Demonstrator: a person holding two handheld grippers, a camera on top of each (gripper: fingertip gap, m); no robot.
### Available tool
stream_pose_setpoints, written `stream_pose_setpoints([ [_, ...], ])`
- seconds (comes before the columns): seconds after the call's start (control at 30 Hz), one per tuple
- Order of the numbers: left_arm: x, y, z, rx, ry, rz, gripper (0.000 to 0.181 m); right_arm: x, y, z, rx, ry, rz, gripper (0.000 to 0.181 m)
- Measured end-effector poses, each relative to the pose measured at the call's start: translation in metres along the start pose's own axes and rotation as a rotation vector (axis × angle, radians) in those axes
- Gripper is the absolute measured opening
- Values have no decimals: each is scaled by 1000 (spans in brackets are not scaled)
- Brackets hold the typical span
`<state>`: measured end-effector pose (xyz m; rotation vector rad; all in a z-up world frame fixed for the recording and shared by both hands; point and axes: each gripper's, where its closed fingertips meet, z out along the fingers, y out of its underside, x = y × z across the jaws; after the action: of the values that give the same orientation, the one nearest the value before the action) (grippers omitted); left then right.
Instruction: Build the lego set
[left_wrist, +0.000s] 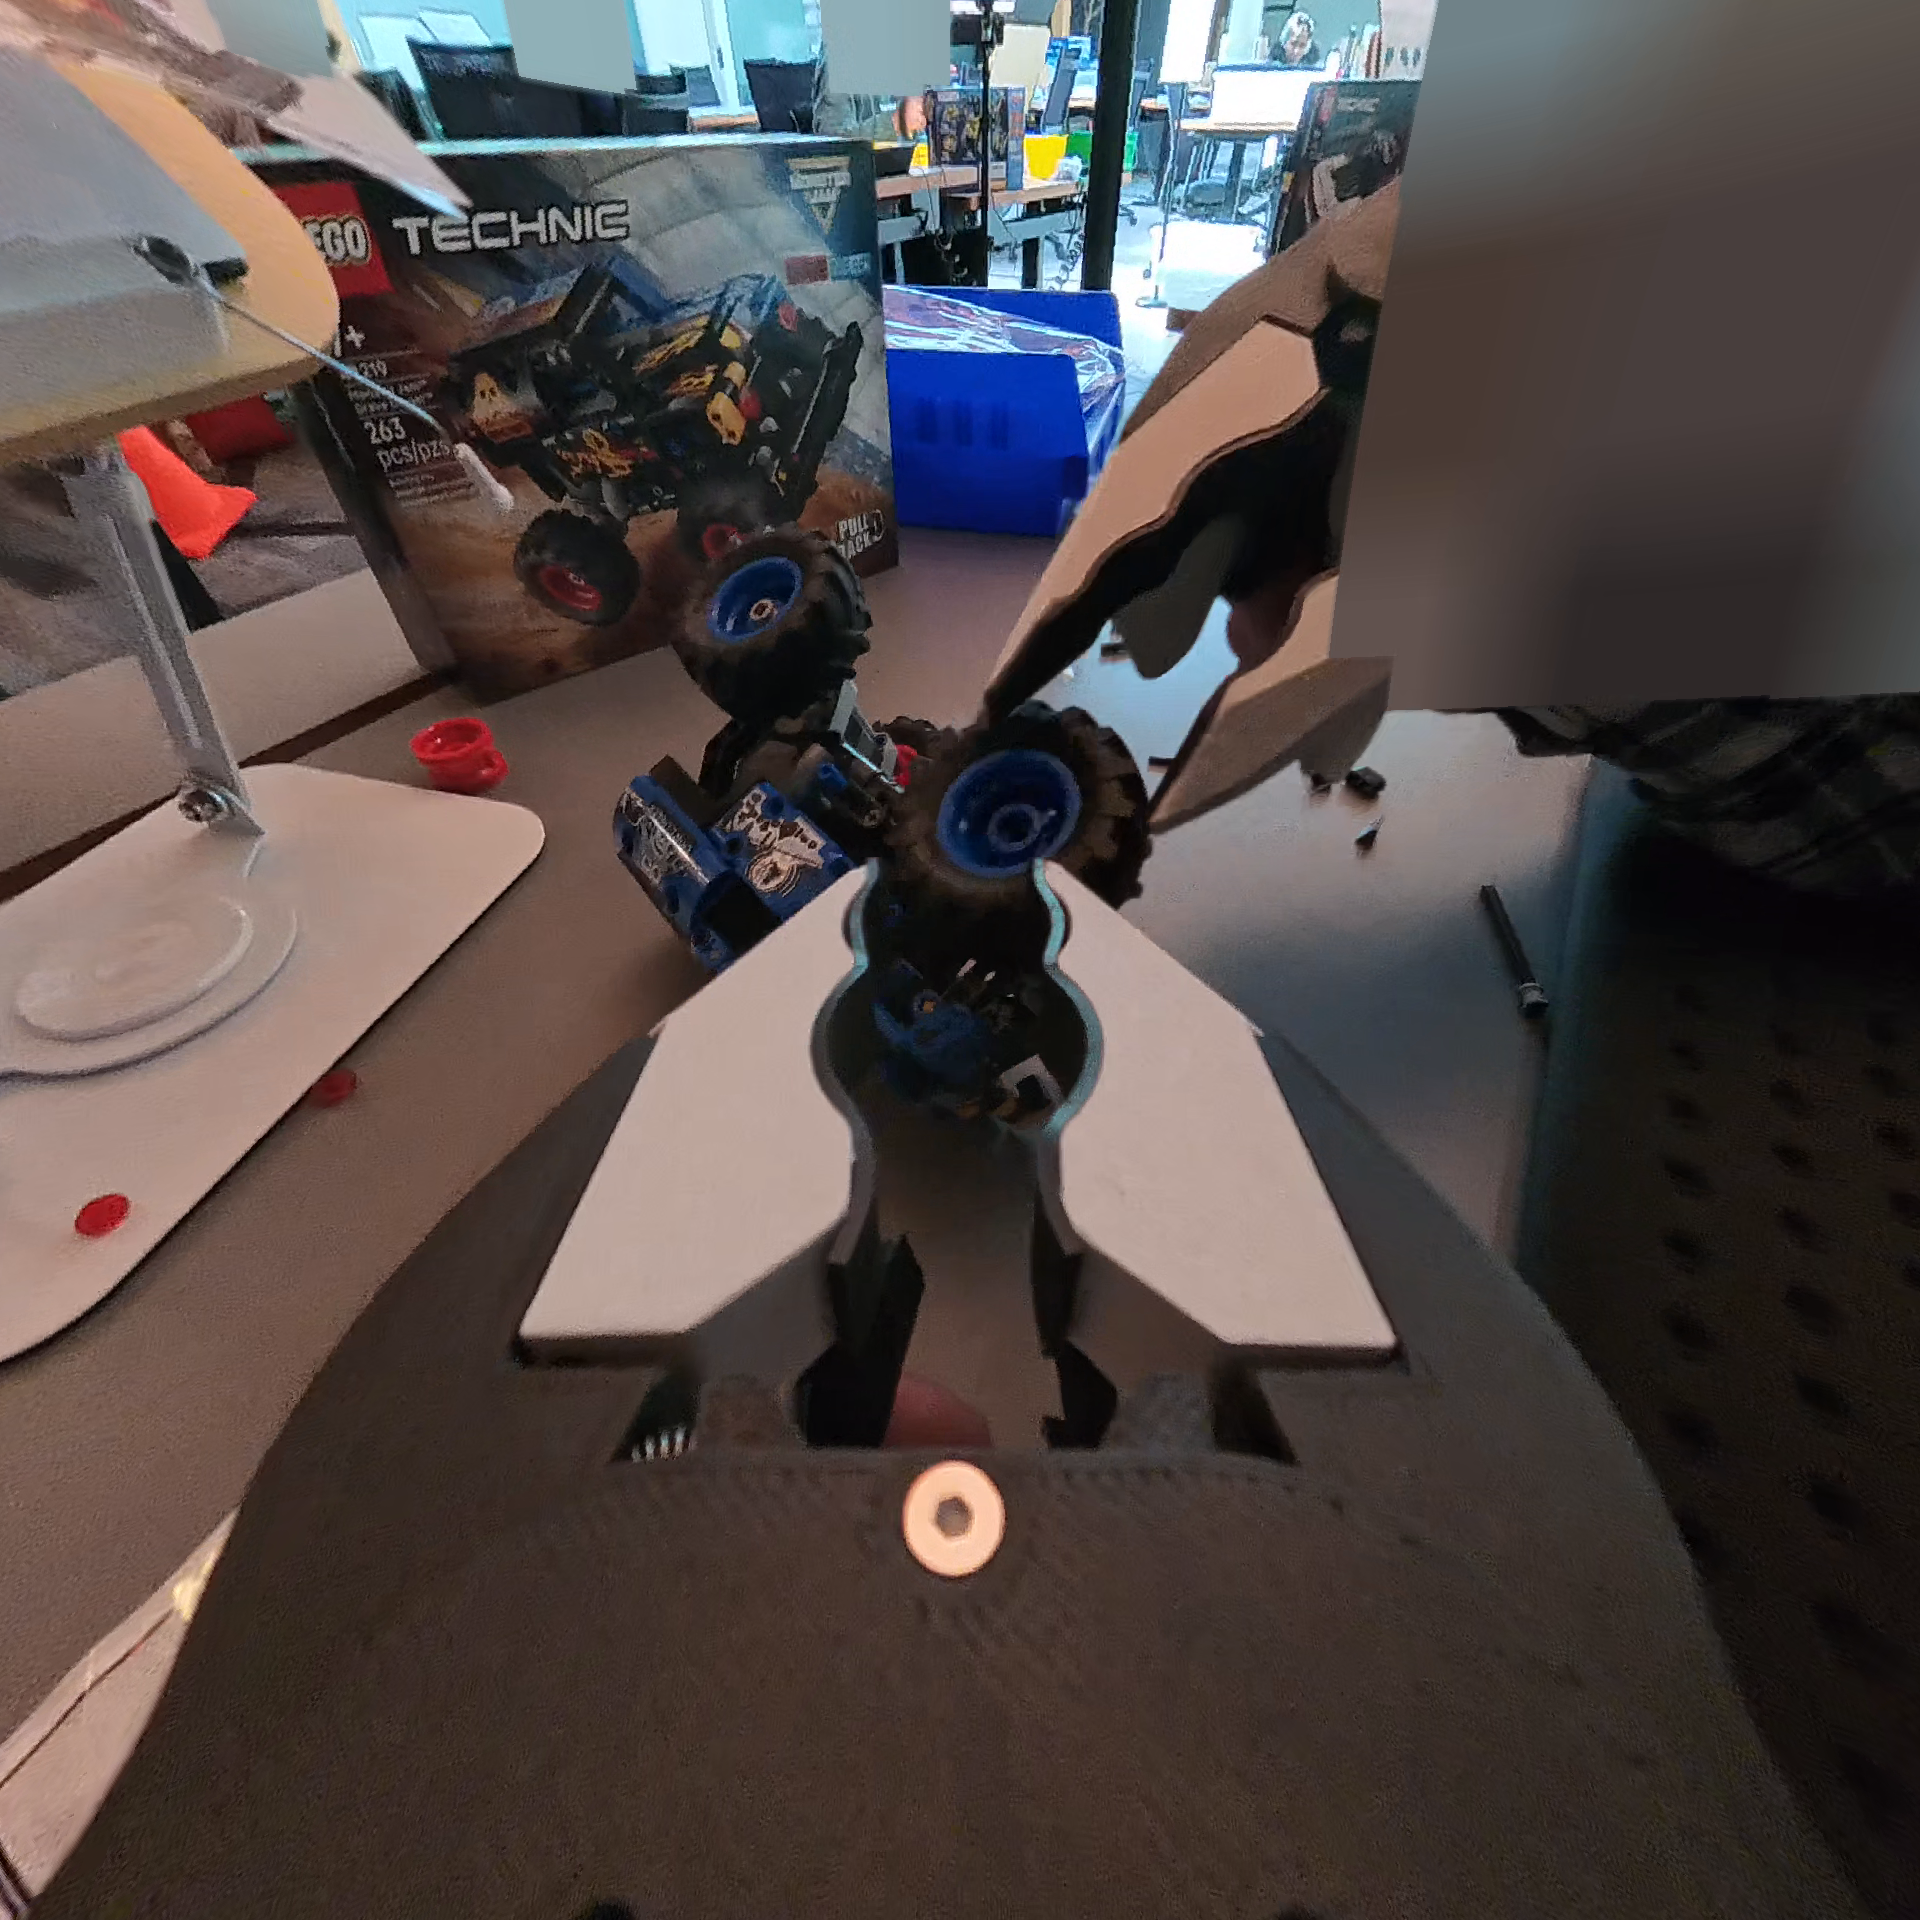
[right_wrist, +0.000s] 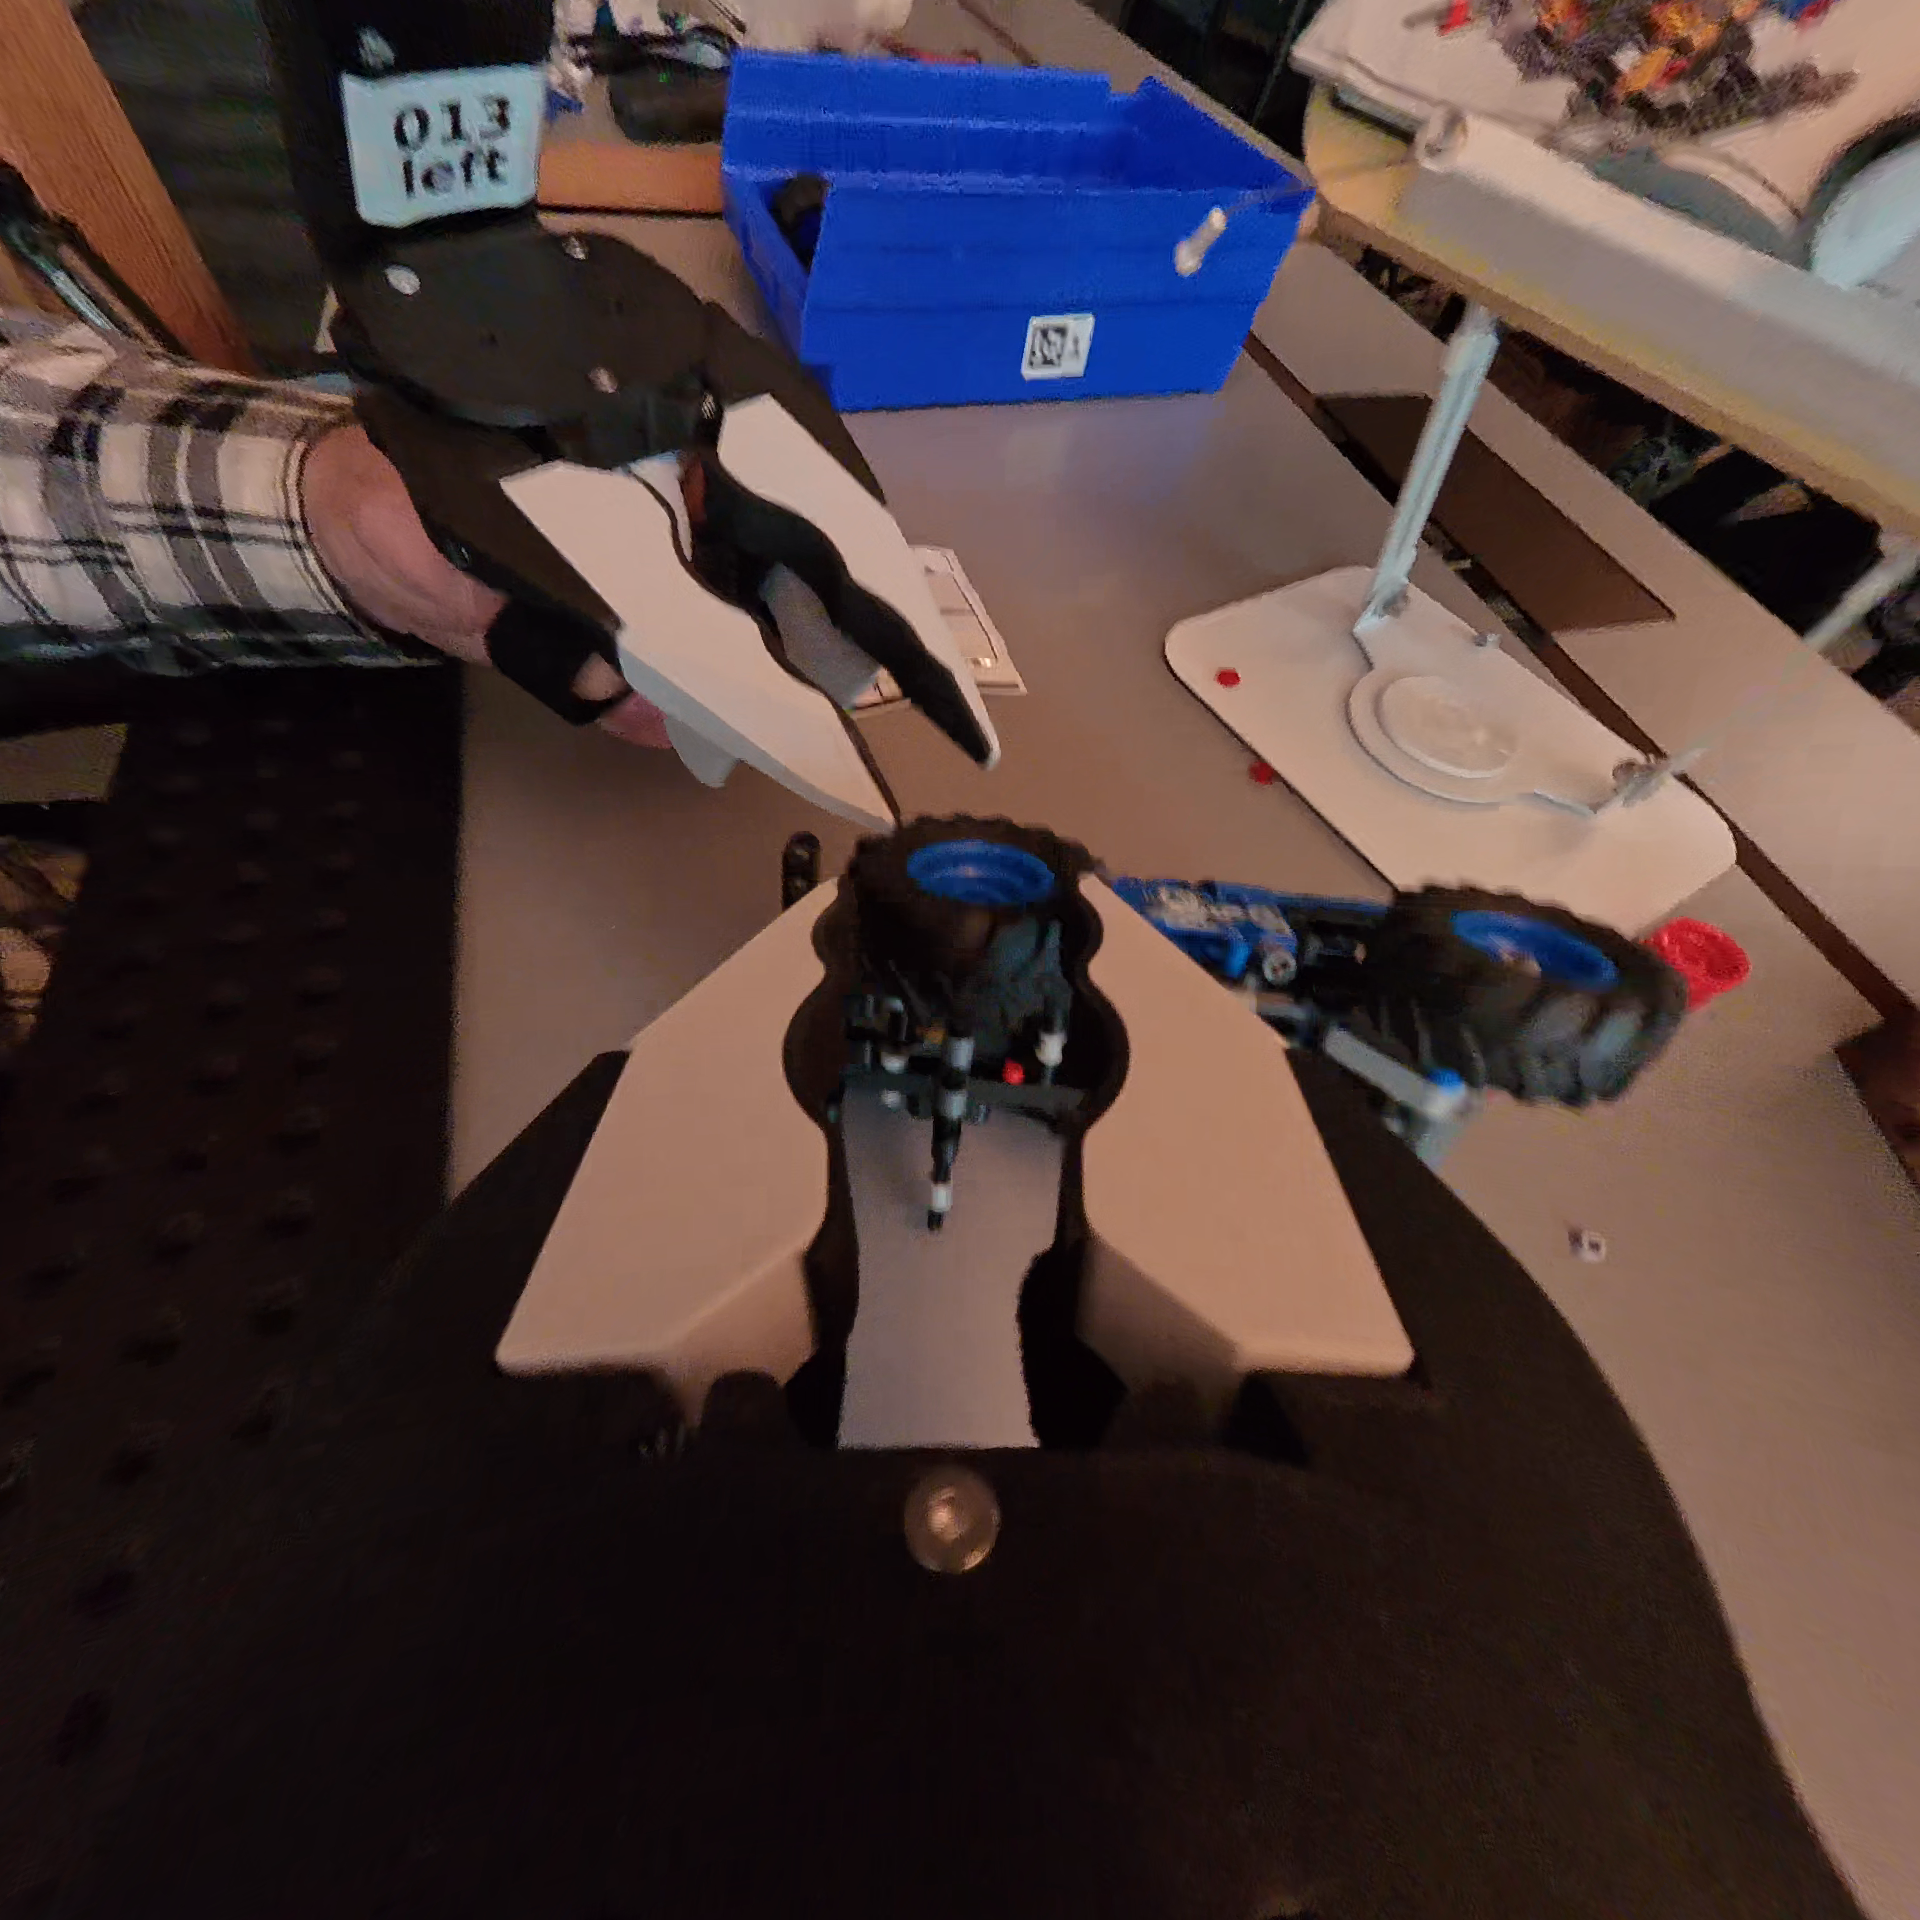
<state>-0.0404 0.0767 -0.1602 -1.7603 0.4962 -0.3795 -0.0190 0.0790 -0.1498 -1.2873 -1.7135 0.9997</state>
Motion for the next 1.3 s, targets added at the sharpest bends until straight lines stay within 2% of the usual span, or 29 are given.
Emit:
stream_pose_setpoints([
  [0.23,8,-6,7,-40,86,-11,43,2,55,-21,-98,-72,170,41],
  [0.3,13,-6,12,-64,110,0,44,4,88,-16,-231,-68,204,41],
  [0.4,18,-2,19,-130,105,74,44,1,125,-4,-398,-62,186,29],
  [0.5,18,0,22,-155,108,69,43,-5,120,11,-372,-100,165,3],
  [0.77,-7,0,3,-95,153,-191,39,-15,99,21,-334,-109,113,2],
  [0.83,-17,1,-5,-78,154,-228,39,-12,89,19,-335,-76,108,2],
  [0.93,-36,5,-18,-62,140,-290,27,-6,69,17,-293,-46,126,2],
  [1.03,-47,11,-21,-53,130,-329,27,-3,61,21,-294,-40,103,3],
  [1.17,-57,21,-23,-91,88,-290,30,5,51,23,-279,-18,80,3],
  [1.3,-58,32,-17,-171,53,-182,51,11,39,27,-239,-2,86,2],
])
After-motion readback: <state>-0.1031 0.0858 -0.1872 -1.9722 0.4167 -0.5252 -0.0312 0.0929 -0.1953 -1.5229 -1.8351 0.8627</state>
